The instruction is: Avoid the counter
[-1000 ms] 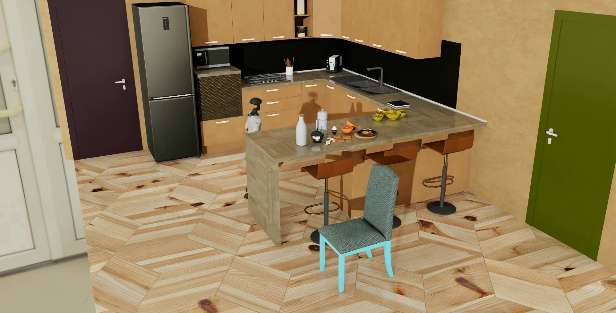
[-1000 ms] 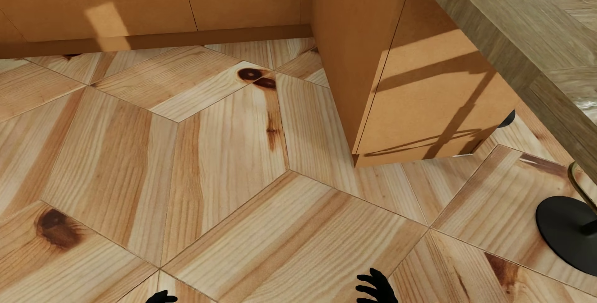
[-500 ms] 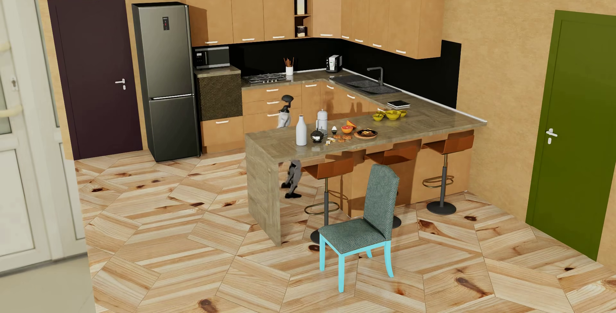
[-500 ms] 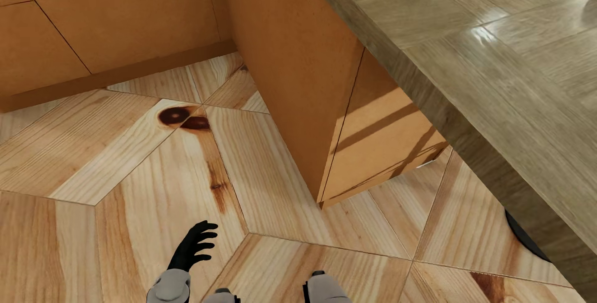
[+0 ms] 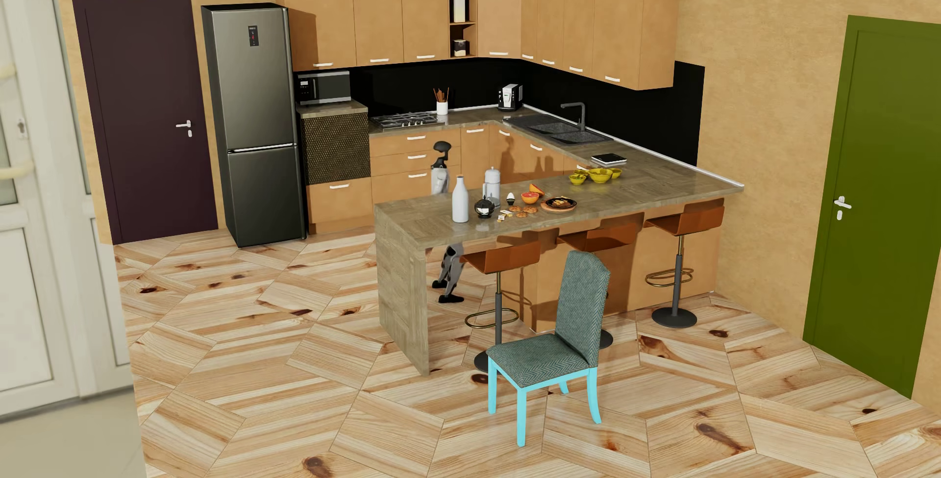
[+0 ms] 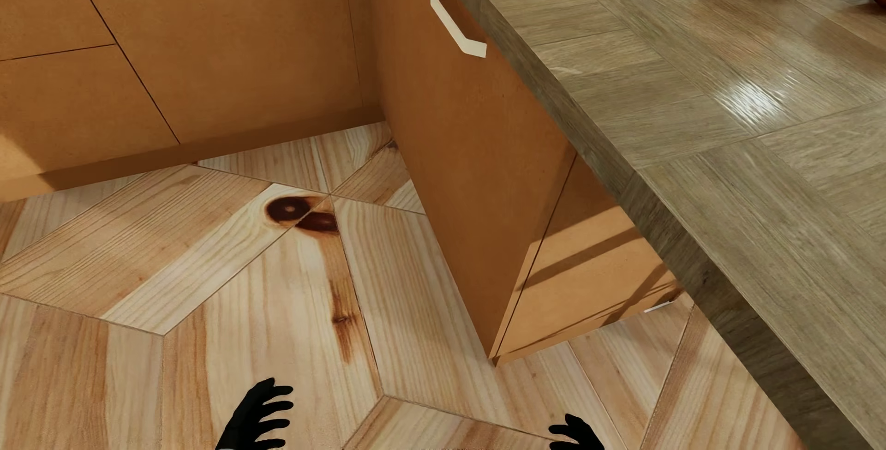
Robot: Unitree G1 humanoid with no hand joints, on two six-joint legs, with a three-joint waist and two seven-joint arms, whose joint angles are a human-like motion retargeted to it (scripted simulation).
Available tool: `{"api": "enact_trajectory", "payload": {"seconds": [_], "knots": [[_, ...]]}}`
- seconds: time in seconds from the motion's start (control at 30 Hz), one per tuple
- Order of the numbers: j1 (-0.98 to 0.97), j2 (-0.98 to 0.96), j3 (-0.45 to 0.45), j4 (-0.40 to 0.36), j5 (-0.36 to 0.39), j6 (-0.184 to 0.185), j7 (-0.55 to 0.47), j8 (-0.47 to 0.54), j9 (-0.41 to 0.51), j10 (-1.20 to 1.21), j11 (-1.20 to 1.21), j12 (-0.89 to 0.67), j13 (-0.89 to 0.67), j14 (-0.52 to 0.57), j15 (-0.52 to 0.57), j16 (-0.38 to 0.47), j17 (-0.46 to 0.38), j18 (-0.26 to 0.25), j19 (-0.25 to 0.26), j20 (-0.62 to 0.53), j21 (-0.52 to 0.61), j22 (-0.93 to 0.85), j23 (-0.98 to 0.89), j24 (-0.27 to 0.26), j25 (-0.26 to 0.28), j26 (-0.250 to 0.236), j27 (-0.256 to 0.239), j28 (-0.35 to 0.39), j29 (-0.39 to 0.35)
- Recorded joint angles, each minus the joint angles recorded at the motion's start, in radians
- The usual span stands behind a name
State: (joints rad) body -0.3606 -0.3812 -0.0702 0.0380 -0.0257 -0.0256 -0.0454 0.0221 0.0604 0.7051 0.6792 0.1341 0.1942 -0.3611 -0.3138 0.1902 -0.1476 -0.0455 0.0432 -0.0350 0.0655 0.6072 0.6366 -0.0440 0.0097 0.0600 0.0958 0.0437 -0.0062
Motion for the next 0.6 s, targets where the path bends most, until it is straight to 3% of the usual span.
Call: {"api": "enact_trajectory", "payload": {"seconds": [0.07, 0.17, 0.27, 0.4, 0.5, 0.6], "knots": [[-0.003, 0.007, 0.0, -0.001, -0.002, 0.003, -0.006, -0.006, -0.006, -0.012, -0.027, 0.022, -0.027, 0.014, 0.019, -0.01, -0.01, 0.003, 0.004, 0.014, -0.029, -0.003, 0.01, 0.006, 0.006, -0.005, -0.014, -0.025, 0.01], [-0.003, 0.003, -0.009, -0.006, -0.006, 0.002, 0.004, 0.003, -0.03, -0.007, -0.019, 0.007, 0.006, 0.011, 0.017, 0.003, 0.006, 0.009, 0.009, -0.003, -0.032, -0.016, 0.004, 0.057, 0.002, -0.028, -0.025, -0.076, 0.033], [0.003, 0.002, -0.029, -0.003, -0.005, 0.004, 0.013, 0.01, -0.042, 0.0, -0.006, 0.006, 0.015, 0.005, 0.011, 0.005, 0.018, 0.009, 0.009, -0.004, -0.009, -0.021, -0.001, 0.081, -0.005, -0.069, 0.022, -0.102, 0.056], [0.003, 0.001, -0.01, -0.012, -0.016, 0.016, 0.006, 0.001, -0.023, -0.017, -0.013, 0.0, 0.0, 0.025, 0.023, -0.025, -0.006, 0.008, 0.009, -0.021, -0.014, -0.013, 0.008, 0.037, 0.002, -0.027, 0.042, -0.094, 0.048], [-0.001, 0.004, -0.002, -0.011, -0.014, 0.037, 0.001, -0.004, -0.019, -0.021, -0.029, 0.022, -0.017, 0.033, 0.036, 0.008, -0.007, 0.008, 0.009, 0.01, -0.019, 0.014, 0.03, 0.047, 0.006, -0.021, 0.002, -0.102, 0.024], [-0.004, -0.007, 0.006, -0.016, -0.02, 0.028, 0.004, -0.002, -0.034, -0.027, -0.016, 0.033, -0.009, 0.036, 0.029, 0.0, 0.005, 0.006, 0.007, 0.012, -0.009, -0.021, 0.01, 0.058, 0.0, -0.025, 0.006, -0.088, 0.037]]}}
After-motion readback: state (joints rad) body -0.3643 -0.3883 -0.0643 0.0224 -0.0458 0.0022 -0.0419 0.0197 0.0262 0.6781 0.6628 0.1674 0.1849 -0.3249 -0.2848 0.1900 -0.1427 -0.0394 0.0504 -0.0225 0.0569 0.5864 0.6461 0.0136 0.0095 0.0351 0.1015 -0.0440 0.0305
